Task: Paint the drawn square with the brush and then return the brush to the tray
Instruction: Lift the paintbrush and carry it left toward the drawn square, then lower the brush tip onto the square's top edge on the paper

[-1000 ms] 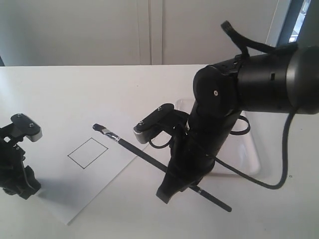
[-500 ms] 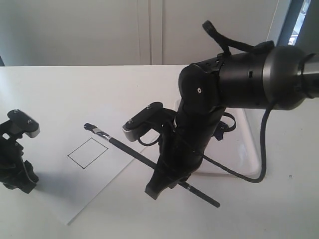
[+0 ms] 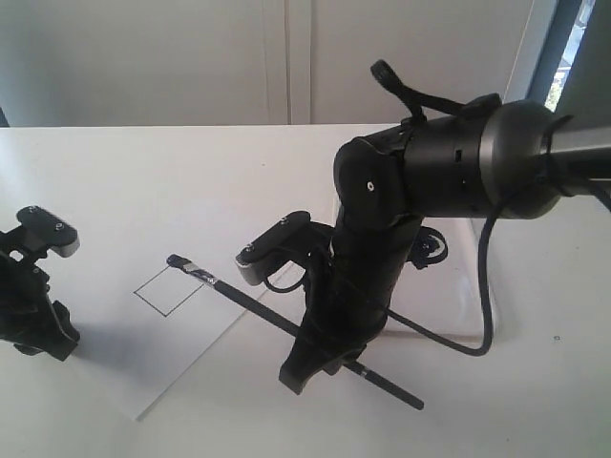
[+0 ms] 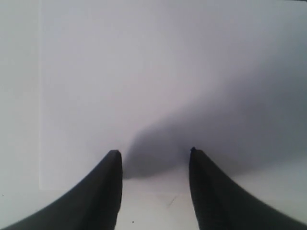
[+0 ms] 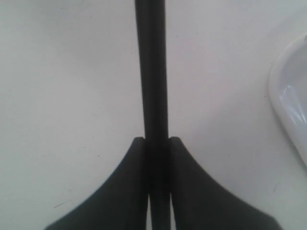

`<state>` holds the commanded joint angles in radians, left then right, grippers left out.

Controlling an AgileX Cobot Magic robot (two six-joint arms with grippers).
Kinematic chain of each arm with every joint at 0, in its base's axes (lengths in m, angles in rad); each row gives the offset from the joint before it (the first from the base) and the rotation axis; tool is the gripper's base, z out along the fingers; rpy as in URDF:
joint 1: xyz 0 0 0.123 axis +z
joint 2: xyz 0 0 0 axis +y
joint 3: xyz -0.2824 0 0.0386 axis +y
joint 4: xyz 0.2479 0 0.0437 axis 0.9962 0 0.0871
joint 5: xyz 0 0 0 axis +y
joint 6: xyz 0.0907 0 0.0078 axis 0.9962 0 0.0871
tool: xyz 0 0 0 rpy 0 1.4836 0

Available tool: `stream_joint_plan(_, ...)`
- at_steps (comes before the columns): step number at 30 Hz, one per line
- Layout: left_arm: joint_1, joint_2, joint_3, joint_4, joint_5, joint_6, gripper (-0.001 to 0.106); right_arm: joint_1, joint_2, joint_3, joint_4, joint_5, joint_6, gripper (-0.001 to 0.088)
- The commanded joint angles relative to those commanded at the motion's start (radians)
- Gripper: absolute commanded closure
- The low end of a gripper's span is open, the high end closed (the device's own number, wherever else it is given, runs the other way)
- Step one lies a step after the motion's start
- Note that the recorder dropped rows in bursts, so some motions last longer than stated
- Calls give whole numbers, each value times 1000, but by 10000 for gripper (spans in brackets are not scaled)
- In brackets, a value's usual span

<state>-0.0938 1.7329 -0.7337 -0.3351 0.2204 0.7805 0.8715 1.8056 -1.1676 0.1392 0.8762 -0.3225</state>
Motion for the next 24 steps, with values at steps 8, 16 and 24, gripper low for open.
stream_joint_plan(8,0,0,0,-1,7,0,562,39,59,-89,-44,41,24,868)
stream_joint_plan(16,0,0,0,-22,7,0,562,75,128,-196,-266,143,170,868)
stream_joint_plan(24,0,0,0,-24,5,0,562,87,178,-258,-288,168,170,868)
